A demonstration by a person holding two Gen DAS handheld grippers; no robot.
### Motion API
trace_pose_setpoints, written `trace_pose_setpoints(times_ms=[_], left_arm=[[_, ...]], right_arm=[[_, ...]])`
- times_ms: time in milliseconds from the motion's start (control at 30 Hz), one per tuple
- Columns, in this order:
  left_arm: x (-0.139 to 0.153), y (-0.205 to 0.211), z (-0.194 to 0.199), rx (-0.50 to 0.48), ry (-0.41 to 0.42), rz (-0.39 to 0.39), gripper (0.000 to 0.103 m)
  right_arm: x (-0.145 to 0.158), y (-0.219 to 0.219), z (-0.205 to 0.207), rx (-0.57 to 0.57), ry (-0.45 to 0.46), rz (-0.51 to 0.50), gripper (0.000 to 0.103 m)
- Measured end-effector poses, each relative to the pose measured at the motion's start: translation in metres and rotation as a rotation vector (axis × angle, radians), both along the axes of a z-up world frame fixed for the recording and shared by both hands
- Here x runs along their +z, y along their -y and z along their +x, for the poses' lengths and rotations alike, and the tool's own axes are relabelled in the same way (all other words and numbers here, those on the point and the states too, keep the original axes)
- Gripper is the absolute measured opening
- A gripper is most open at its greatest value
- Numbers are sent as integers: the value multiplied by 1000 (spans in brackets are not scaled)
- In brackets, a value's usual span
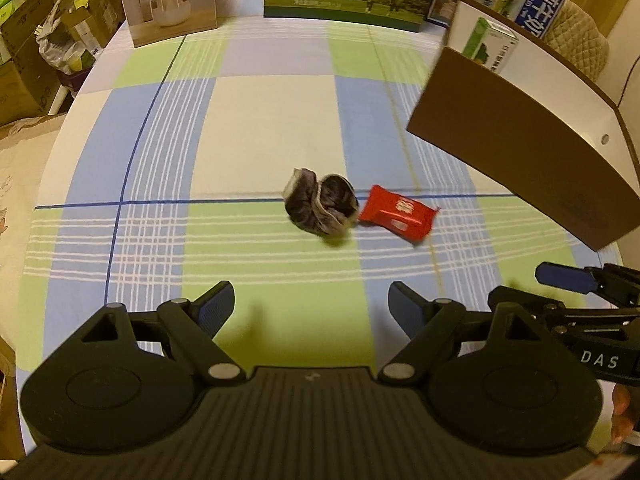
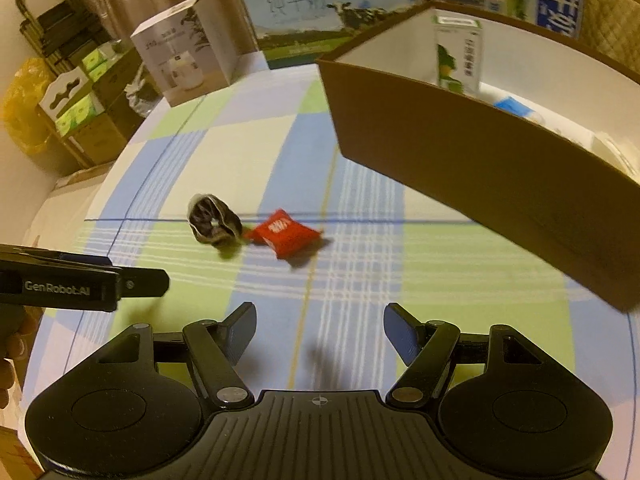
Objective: Organize objects
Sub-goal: 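Grasp the red candy packet with right tool while left tool approaches the dark cloth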
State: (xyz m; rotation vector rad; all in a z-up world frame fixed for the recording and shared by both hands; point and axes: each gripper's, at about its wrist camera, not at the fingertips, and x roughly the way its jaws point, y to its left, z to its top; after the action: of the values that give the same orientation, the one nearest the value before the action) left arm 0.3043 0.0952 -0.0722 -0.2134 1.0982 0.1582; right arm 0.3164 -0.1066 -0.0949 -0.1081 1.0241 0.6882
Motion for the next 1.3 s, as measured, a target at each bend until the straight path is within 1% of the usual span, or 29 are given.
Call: trace_pose_setpoints(times_ms=[233,367,467,533,633,900,1000,1033,1067,1133,1167,1233,1300], left_arm=[[-14,-10,21,0,-11,4,81],[-20,-14,33,-7,-15,12,81],[-25,-15,41,-10,-23,31,81],[-28,-17,46,-13,-31,39,81],[-33,-22,51,-15,-42,27,81],[-43,-27,63,-31,-63,26,81],[-45,-28,66,-39,-66,28,81],[-45,-28,66,-42,-66,29,81],[-45,-28,67,-45,-67,28,81],[-46,-29,68,-50,-71,23,81],[-46,-29,69,-52,-72,22,81],[-47,-29,70,-56,-71,21,81],[-47,-29,70,-59,-69,17,81]], right_arm=[[-13,-29,18,79,59,-3,68],[-21,-42,27,119,76,4,68],[-27,-50,34,155,88,11,63],[-31,-56,39,175,85,8,57],[-38,-61,46,201,78,-2,55],[-53,-72,55,260,61,-24,52],[-58,-76,58,284,52,-23,48],[-58,-76,57,287,63,-22,46],[-58,-77,57,294,65,-17,43],[-58,-77,58,303,50,-3,33],[-58,-76,57,305,53,1,32],[-56,-75,55,309,76,4,27],[-54,-74,53,298,84,-5,27]])
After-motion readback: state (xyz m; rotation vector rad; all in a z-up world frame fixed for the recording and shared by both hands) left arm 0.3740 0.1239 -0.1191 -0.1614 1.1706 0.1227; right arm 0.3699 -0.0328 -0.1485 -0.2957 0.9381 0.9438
